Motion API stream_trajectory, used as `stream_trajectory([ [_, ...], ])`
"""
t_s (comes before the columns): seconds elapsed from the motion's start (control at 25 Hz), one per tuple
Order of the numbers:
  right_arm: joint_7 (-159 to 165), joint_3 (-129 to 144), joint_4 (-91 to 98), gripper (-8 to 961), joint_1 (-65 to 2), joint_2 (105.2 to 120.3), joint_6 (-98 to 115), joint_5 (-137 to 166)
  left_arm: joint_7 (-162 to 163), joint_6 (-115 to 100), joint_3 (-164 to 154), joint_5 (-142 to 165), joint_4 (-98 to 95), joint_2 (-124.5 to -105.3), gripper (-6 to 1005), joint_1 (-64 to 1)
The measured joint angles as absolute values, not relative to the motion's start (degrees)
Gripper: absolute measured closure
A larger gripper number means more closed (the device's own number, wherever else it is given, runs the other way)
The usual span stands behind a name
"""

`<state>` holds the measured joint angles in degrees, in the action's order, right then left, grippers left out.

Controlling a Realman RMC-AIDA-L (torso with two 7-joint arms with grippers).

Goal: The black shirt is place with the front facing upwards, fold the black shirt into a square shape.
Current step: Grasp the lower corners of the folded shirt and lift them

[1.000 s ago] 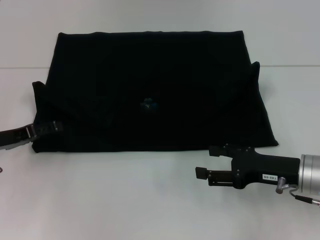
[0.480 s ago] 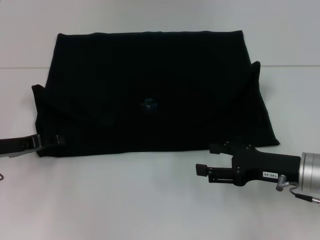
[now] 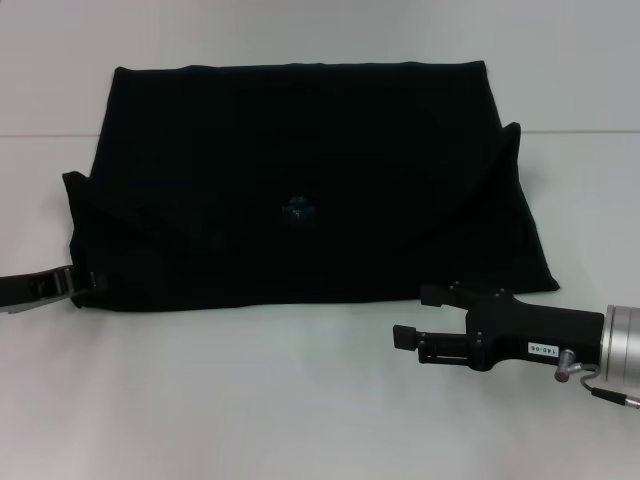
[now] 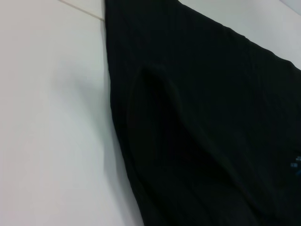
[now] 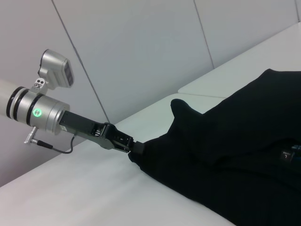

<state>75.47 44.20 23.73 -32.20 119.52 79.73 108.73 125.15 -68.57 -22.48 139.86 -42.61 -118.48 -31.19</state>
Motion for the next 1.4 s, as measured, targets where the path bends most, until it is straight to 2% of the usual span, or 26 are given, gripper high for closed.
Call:
stream_trajectory([
  [0.24,76.46,41.94,23.99,116,-31.75,119.51,80.18,108.71,125.15,-69.06,-22.56,139.9,-42.63,-118.45,834,-31.38],
  [0.32,80.7,40.64,25.67,119,-31.31,119.03,79.87,108.86,125.15,-69.15,-22.55,139.91,-42.63,-118.44,894,-31.39],
  [0.36,88.3,40.35,29.09,121,-30.84,117.8,79.41,109.76,125.15,-69.15,-22.52,139.91,-42.63,-118.43,924,-31.39],
  [0.4,88.3,40.35,29.09,122,-30.84,117.8,79.41,109.76,125.16,-69.19,-22.46,139.89,-42.63,-118.39,927,-31.39],
  [0.44,94.39,40.44,31.34,123,-30.66,116.88,79.47,110.99,125.15,-69.25,-22.44,139.86,-42.63,-118.31,929,-31.39],
  [0.6,120.55,40.69,40.89,130,-31.6,112.02,80.78,120.71,125.16,-69.61,-22.49,139.84,-42.78,-118.08,937,-31.57],
  [0.76,139.48,40.1,44.86,136,-35.01,108.75,81.07,132.9,125.16,-69.71,-22.55,139.83,-43.3,-117.96,937,-31.63],
  [0.88,143.85,39.86,45.46,140,-37.63,108.81,80.65,139.63,125.15,-69.72,-22.57,139.83,-43.33,-117.93,936,-31.82],
  [1.16,143.83,41.04,40.68,151,-42.67,111.6,73.22,147.55,125.15,-69.72,-22.42,139.83,-43.34,-117.78,937,-31.98],
  [1.2,143.65,41.59,40.02,152,-43.32,112.38,71.24,147.78,125.16,-69.73,-22.34,139.83,-43.34,-117.74,937,-31.98],
  [1.4,143.62,43.69,38.69,160,-44.58,113.79,67.79,147.91,125.15,-69.79,-22.06,139.83,-43.33,-117.69,937,-31.75],
])
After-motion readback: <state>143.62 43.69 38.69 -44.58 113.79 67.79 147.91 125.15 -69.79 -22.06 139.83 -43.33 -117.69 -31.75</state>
